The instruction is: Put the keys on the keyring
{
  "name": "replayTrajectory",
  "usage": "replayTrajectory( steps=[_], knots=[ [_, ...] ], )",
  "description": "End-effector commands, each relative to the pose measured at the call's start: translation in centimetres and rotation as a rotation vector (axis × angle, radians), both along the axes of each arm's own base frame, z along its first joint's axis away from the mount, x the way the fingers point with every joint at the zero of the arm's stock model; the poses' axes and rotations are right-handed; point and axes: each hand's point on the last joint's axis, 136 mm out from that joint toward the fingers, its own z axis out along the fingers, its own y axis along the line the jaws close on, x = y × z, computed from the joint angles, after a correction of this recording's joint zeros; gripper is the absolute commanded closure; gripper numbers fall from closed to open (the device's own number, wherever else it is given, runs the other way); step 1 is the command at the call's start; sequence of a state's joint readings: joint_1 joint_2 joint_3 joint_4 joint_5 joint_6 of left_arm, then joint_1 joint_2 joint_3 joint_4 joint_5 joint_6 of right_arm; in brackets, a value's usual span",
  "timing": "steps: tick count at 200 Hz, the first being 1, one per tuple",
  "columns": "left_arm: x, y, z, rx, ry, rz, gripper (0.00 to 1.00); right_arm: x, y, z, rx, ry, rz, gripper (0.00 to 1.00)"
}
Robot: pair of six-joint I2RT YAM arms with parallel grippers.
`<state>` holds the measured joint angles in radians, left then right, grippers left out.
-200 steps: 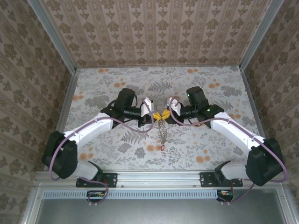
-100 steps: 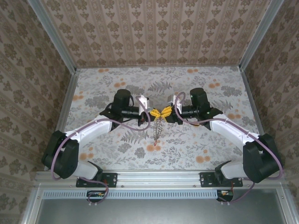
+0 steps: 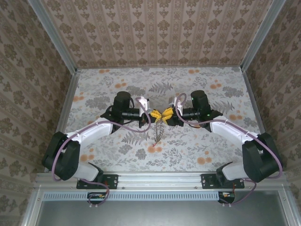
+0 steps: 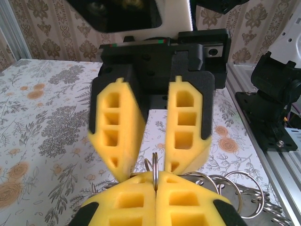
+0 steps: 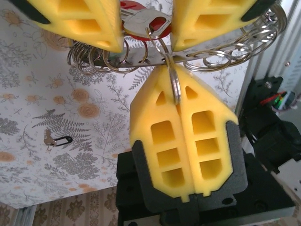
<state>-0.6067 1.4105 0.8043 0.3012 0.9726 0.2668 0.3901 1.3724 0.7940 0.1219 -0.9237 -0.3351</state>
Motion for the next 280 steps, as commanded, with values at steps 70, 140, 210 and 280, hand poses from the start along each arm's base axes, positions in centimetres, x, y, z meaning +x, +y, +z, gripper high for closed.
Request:
replayTrajectory(
  steps=[70, 140, 210, 280],
  knots=[
    [-1.3, -0.1, 5.1, -0.156, -0.115, -0.087, 1.0, 0.2, 0.0, -1.8, -0.005, 0.14, -0.009, 0.94],
    [-1.6, -0.2, 5.8, -0.175, -0.15, -0.105, 1.0, 0.3, 0.5, -0.2, 0.134, 0.395, 0.21, 0.99],
    [-1.4, -0.3, 4.5, -0.139, -0.136, -0.104, 1.0, 2.6, -0.2, -1.2, -0.001, 0.444, 0.038, 0.95],
    [-0.9, 0.0, 0.5, 0.073, -0.137, -0.057, 1.0, 2.4, -1.0, 2.1, 0.01, 0.339, -0.058, 0.98]
  ],
)
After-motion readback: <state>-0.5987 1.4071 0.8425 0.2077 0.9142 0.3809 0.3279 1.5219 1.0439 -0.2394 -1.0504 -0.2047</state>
